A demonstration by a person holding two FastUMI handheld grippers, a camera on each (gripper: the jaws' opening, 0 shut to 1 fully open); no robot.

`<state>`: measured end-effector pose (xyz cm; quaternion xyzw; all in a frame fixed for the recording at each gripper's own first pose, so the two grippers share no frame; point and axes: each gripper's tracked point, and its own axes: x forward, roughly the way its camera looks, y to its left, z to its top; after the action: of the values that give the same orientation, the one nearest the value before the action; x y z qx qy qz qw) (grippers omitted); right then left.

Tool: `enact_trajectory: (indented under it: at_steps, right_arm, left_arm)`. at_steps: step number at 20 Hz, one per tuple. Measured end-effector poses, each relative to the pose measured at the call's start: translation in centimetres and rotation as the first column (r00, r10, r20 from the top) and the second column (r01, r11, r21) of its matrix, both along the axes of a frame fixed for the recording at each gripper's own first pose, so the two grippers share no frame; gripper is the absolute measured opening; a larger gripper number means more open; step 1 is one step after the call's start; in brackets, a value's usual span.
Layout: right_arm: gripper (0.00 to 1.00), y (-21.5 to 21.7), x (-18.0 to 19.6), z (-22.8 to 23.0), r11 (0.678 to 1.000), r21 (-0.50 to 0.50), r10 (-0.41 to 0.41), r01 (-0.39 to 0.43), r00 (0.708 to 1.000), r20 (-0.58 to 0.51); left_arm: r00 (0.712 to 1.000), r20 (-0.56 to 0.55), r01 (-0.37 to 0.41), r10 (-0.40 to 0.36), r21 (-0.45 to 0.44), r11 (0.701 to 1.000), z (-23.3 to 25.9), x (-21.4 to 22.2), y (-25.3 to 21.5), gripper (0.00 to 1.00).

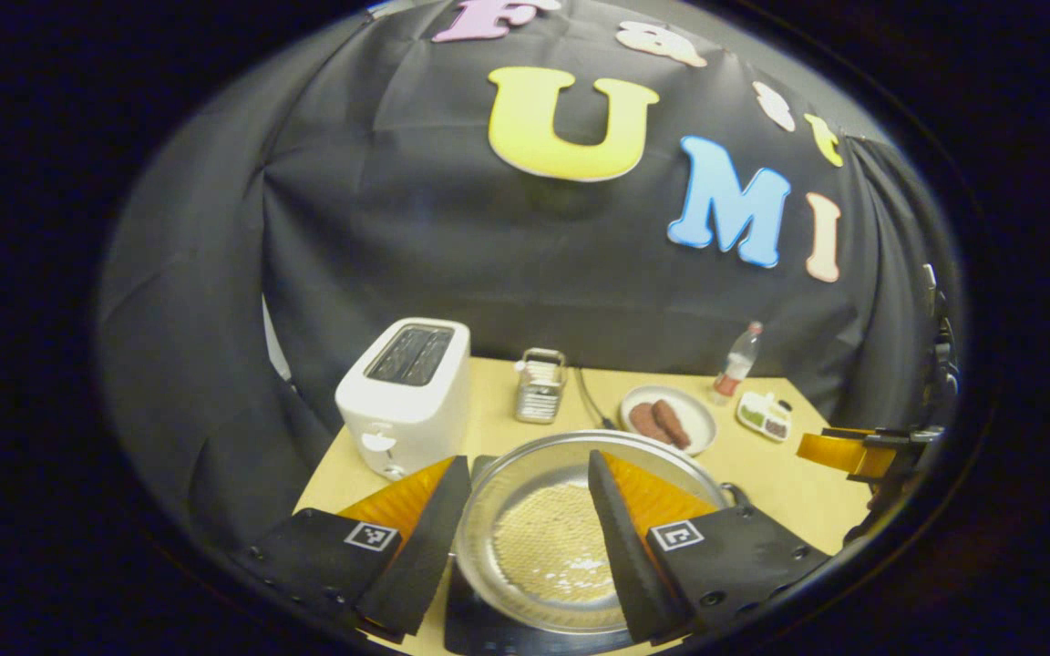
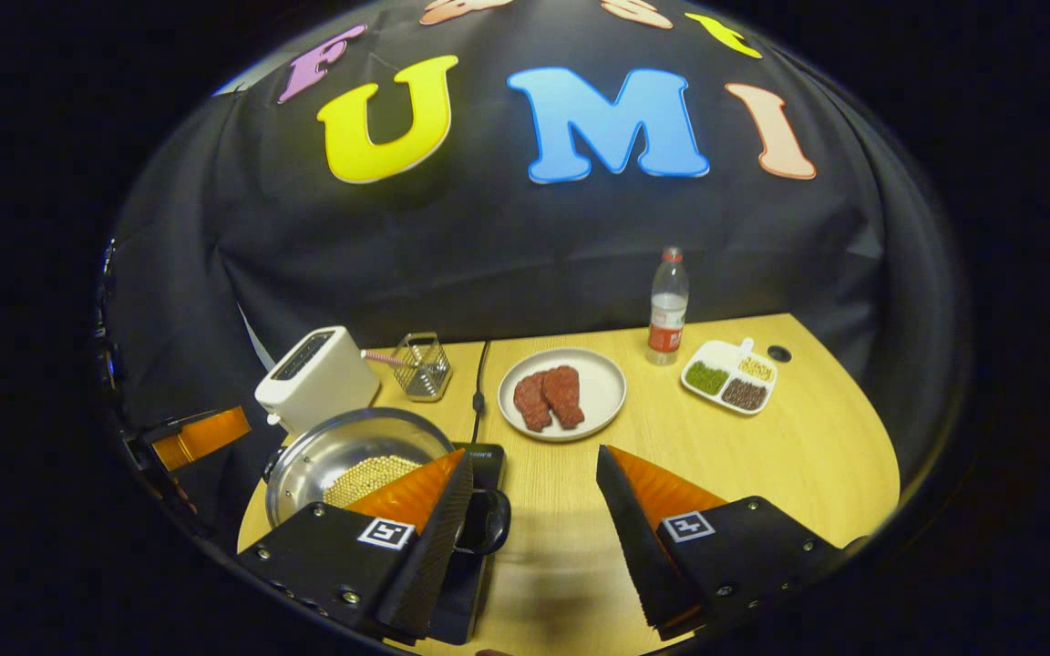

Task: First push the handle of the pot to place it horizontally, then grasp the pot with both hands and set it on the induction cooktop.

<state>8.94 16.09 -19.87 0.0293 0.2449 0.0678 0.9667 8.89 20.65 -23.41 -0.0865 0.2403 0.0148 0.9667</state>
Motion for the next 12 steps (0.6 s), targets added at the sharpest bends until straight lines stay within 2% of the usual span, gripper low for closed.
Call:
enact_trajectory:
  at_steps: [3, 6, 10, 12]
  right_arm:
    - [0.83, -2.8, -1.3, 5.3, 1.0, 0.002, -0.012, 0.012, 0.993, 0.115]
    - [0.83, -6.2, -2.7, 10.6, 0.999, 0.014, -0.039, 0.037, 0.975, 0.221]
    - [0.83, -11.4, -4.1, 16.8, 0.999, -0.009, -0.046, 0.052, 0.942, 0.333]
    - [0.83, -13.1, -4.8, 19.6, 0.999, -0.002, -0.044, 0.049, 0.923, 0.382]
  left_arm:
    - [0.989, 0.146, -0.006, 0.004, 0.007, 1.0, 7.0, -0.1, -5.6, 0.86]
    - [0.96, 0.281, -0.012, 0.003, 0.028, 1.0, 13.5, -0.9, -11.5, 0.85]
    - [0.923, 0.385, -0.039, 0.011, 0.066, 0.997, 19.6, -2.2, -17.3, 0.87]
    - [0.906, 0.421, -0.07, 0.037, 0.064, 0.995, 21.8, -2.8, -19.2, 0.84]
